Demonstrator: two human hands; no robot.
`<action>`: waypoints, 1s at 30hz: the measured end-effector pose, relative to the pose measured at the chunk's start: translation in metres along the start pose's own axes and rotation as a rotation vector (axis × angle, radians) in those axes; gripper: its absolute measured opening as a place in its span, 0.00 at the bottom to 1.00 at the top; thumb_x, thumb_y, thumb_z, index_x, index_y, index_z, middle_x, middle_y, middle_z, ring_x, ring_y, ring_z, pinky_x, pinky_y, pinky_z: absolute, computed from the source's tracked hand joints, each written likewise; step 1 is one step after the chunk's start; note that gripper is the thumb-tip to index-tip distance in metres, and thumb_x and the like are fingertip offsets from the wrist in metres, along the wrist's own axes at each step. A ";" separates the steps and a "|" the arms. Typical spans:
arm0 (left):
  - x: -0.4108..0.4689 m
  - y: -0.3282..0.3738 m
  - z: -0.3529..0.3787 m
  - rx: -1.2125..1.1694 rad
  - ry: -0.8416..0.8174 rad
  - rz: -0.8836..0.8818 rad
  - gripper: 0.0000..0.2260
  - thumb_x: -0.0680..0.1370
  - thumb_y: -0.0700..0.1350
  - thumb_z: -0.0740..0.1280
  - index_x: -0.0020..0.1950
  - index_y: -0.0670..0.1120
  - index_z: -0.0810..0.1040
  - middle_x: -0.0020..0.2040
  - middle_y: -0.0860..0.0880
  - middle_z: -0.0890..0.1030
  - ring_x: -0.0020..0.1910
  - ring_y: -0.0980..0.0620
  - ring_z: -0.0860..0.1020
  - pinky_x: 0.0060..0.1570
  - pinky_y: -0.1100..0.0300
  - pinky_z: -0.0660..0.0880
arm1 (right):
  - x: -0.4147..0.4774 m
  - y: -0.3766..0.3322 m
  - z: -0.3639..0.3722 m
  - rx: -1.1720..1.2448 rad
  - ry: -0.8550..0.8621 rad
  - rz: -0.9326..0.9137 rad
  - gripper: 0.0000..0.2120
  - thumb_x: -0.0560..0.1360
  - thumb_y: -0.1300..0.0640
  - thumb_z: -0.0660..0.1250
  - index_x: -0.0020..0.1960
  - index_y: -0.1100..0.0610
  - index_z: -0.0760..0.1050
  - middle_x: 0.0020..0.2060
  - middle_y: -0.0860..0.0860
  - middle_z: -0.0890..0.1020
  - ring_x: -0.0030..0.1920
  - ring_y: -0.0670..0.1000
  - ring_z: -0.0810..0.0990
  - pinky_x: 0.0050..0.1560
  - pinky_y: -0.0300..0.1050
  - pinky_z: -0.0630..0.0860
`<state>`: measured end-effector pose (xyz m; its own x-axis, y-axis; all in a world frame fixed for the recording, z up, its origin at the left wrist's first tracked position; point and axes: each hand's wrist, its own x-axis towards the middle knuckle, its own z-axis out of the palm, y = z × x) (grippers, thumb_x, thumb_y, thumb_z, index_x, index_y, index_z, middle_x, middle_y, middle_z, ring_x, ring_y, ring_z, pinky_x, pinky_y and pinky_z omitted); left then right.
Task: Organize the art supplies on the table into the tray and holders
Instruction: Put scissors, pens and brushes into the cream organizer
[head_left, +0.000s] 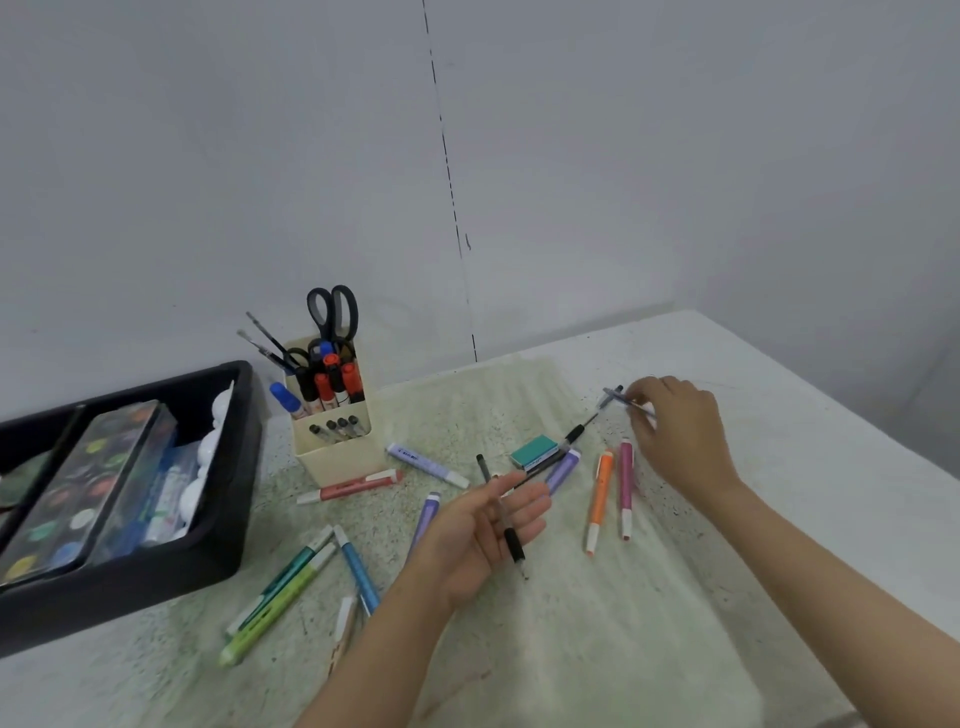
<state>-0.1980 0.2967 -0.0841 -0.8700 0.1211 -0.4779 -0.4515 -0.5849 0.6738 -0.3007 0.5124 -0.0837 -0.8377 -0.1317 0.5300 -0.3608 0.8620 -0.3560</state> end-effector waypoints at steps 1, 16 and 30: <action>0.001 0.000 0.002 -0.015 -0.014 -0.008 0.13 0.81 0.41 0.56 0.59 0.35 0.75 0.52 0.37 0.82 0.46 0.44 0.83 0.39 0.55 0.81 | -0.006 -0.015 -0.006 0.094 0.026 -0.063 0.04 0.74 0.61 0.67 0.48 0.56 0.79 0.41 0.49 0.82 0.42 0.52 0.78 0.45 0.46 0.67; 0.004 0.015 -0.007 -0.220 0.051 0.078 0.11 0.80 0.35 0.55 0.55 0.37 0.77 0.37 0.45 0.82 0.32 0.50 0.81 0.32 0.59 0.79 | 0.010 -0.055 0.015 0.060 -0.355 0.240 0.12 0.78 0.50 0.58 0.40 0.55 0.72 0.33 0.48 0.75 0.36 0.50 0.75 0.34 0.42 0.70; -0.002 0.021 -0.018 -0.270 0.072 0.109 0.11 0.80 0.34 0.55 0.56 0.36 0.75 0.49 0.36 0.82 0.42 0.43 0.84 0.41 0.50 0.81 | 0.015 -0.101 0.013 0.342 -0.662 0.108 0.10 0.74 0.51 0.64 0.36 0.53 0.73 0.30 0.46 0.76 0.30 0.44 0.73 0.32 0.38 0.69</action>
<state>-0.2021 0.2702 -0.0791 -0.8896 -0.0058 -0.4567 -0.2789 -0.7849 0.5533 -0.2821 0.4166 -0.0497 -0.9081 -0.4149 -0.0562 -0.2795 0.7008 -0.6564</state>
